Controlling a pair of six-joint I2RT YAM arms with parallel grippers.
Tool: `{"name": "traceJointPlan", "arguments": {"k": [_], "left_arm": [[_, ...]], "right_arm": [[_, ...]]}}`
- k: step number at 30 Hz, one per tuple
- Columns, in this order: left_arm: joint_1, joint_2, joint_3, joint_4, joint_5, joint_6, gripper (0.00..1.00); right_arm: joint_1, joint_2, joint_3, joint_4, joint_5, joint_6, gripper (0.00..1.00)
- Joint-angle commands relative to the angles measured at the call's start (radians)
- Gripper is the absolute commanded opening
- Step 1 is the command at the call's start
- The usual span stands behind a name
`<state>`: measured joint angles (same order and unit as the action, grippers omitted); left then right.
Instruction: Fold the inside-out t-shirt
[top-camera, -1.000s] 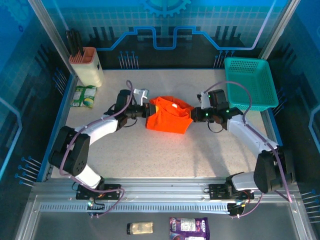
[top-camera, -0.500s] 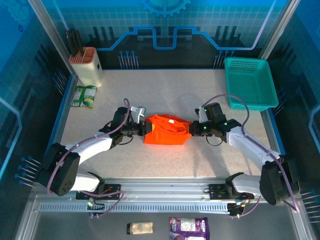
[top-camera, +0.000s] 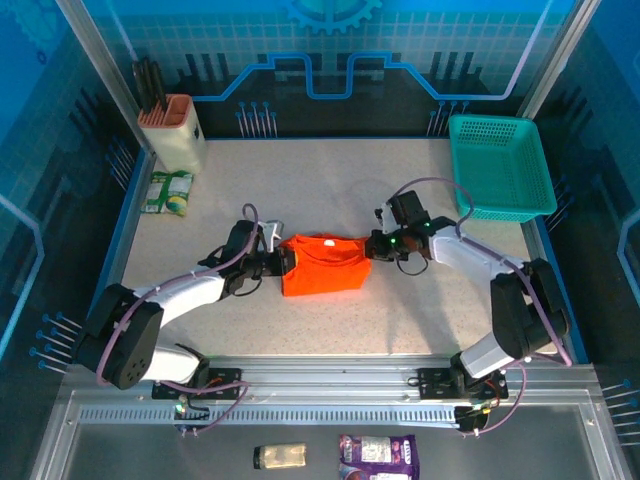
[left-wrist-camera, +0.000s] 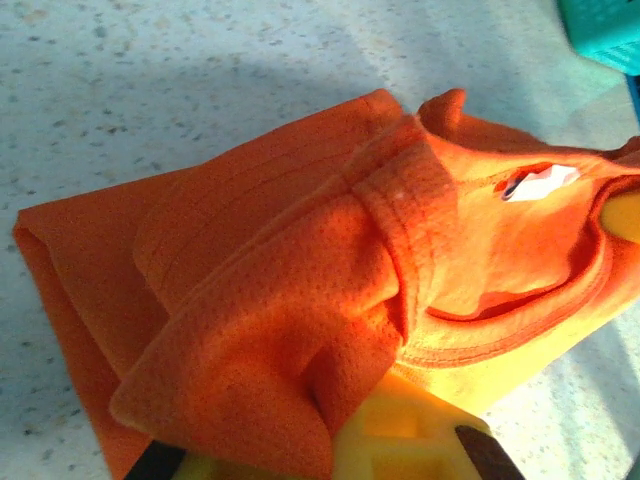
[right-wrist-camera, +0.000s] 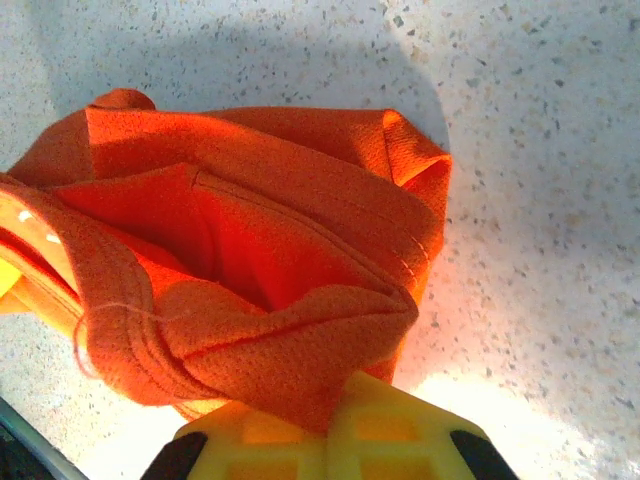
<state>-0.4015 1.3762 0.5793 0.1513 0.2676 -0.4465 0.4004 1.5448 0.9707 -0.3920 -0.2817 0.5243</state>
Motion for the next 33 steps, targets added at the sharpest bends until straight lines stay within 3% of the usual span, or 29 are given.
{"name": "traceJointPlan", "arguments": {"k": [1, 10, 16, 23, 29, 33], "left_arm": [[0.012, 0.012, 0.012, -0.052, -0.065, -0.022, 0.0], [0.013, -0.058, -0.071, -0.024, -0.103, -0.095, 0.0], [0.013, -0.169, -0.185, -0.038, -0.19, -0.183, 0.0], [0.013, -0.197, -0.243, -0.13, -0.267, -0.306, 0.0], [0.015, -0.137, -0.231, -0.044, -0.215, -0.282, 0.0], [0.014, 0.01, -0.13, 0.03, -0.114, -0.225, 0.0]], "right_arm": [[0.012, 0.054, 0.057, 0.002, -0.038, -0.001, 0.0], [0.072, 0.175, 0.191, 0.007, -0.211, -0.075, 0.0], [0.086, 0.313, 0.272, 0.002, -0.201, -0.057, 0.0], [0.082, 0.522, 0.367, -0.012, -0.227, -0.006, 0.0], [0.057, 0.455, 0.289, -0.03, -0.141, 0.044, 0.0], [0.027, 0.324, 0.171, -0.057, -0.079, 0.053, 0.0]]}}
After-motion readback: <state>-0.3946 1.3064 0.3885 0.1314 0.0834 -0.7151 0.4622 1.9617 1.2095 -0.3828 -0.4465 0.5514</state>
